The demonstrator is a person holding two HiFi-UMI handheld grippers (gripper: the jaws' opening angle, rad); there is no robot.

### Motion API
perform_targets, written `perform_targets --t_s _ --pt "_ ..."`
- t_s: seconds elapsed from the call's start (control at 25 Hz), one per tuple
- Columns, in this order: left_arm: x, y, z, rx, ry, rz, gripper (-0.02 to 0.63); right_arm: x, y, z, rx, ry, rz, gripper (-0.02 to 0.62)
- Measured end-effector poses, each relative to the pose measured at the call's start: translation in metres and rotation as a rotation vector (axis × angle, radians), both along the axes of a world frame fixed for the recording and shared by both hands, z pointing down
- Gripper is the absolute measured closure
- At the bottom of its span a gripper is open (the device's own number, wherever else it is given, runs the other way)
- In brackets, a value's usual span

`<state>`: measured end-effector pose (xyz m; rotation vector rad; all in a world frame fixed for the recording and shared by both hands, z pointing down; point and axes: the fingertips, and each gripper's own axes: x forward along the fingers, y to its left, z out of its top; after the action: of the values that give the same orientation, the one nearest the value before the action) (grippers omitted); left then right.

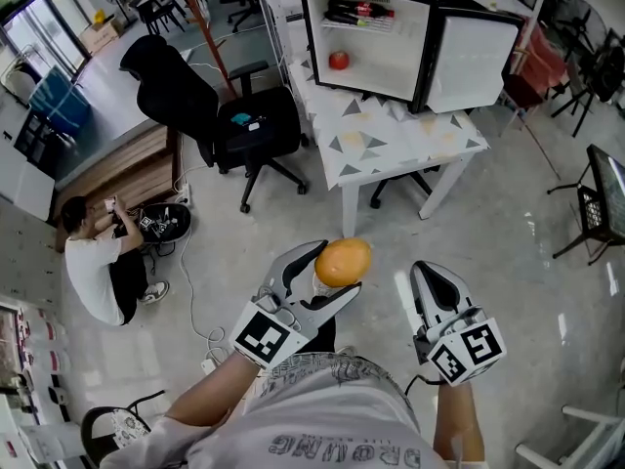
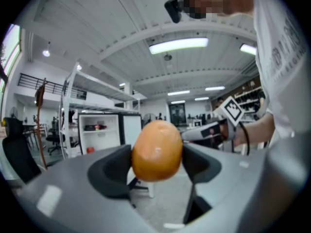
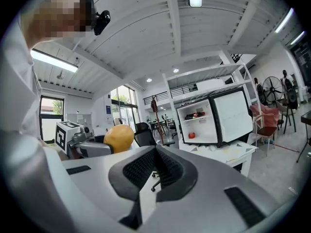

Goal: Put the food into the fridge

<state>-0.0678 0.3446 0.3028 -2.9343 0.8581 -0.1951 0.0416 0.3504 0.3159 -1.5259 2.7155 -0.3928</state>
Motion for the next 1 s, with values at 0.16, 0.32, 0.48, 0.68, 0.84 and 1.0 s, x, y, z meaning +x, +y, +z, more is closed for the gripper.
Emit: perform_targets --t_s 0.16,0.32,0.48,0.68,0.84,1.0 --pt "0.0 -0.025 0.007 -0.018 0.001 0.01 0.276 0.0 -0.025 0.005 -0.014 0.005 0.004 0.594" --pt "-0.002 -0.058 0.013 -0.033 0.0 0.017 0.276 0.0 -0.058 0.01 -0.023 0.003 0.017 0.594" --pt "-0.005 -0.096 0.016 -0.041 0.001 0.018 0.276 -0.005 -0.094 0.015 -0.037 -0.005 0.019 0.594" --pt "-0.007 -0.144 0.022 -0.06 -0.003 0.03 0.276 -0.005 -0.137 0.019 -0.055 -0.001 0.032 0.594" --pt "-0.007 -0.18 0.026 -0.08 -0.005 0.051 0.276 -0.005 -0.172 0.021 -0.074 0.002 0.052 0.594" --pt "-0.009 -0.219 0.026 -0.099 0.007 0.066 0.276 -0.006 -0.209 0.021 -0.086 0.003 0.079 0.594"
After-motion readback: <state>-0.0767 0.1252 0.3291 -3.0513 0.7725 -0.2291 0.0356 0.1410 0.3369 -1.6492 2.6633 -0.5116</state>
